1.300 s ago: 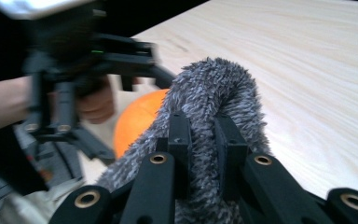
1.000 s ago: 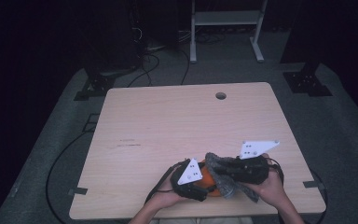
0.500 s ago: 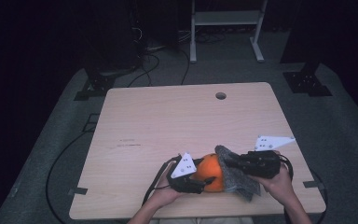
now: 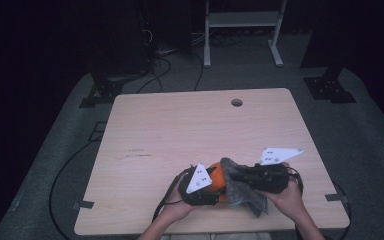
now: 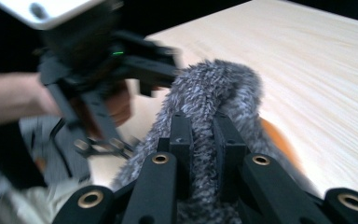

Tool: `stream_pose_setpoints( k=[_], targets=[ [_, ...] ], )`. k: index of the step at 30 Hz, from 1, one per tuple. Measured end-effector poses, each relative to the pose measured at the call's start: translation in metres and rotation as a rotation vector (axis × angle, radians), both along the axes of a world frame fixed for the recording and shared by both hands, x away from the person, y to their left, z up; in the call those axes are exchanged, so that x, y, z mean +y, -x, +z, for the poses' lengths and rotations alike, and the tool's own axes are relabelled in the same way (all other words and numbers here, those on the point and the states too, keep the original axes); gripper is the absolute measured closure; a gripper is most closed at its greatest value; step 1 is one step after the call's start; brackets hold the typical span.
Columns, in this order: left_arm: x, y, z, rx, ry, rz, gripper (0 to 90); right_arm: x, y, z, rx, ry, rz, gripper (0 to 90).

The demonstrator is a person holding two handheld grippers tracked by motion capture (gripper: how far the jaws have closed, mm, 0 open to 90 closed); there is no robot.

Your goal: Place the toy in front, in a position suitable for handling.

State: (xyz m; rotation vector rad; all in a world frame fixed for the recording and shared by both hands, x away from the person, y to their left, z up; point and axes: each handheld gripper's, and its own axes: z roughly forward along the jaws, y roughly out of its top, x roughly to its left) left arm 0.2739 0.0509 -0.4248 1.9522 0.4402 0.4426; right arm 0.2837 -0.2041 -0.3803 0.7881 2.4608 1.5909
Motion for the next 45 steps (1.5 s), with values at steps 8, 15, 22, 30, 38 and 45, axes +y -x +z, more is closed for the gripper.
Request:
stream_pose_setpoints(
  k=[8,15,22,30,38,45],
  targets=[
    [-0.001,-0.001,-0.009,-0.046,-0.026,0.149,33.1,-0.015,-0.018,-0.02,0.071,-0.034,-0.093,79.3],
    [0.0,0.003,0.0,-0.023,0.029,0.021,26.0,-0.011,-0.019,-0.025,0.099,-0.083,-0.063,78.5],
    [0.021,-0.014,0.004,0.07,0.109,0.07,29.3,-0.018,-0.018,-0.035,0.147,-0.028,-0.018,78.6],
    [0.012,-0.014,-0.002,0.2,-0.026,-0.086,31.2,-0.02,-0.021,-0.026,0.117,-0.036,-0.077,78.6],
    [0.006,-0.015,0.01,0.124,0.013,-0.161,25.8,-0.009,-0.017,-0.036,0.185,0.0,0.066,79.0],
    [0.002,-0.03,0.002,0.178,-0.003,-0.201,23.8,-0.021,-0.02,-0.039,0.212,-0.027,0.079,79.1]
  ],
)
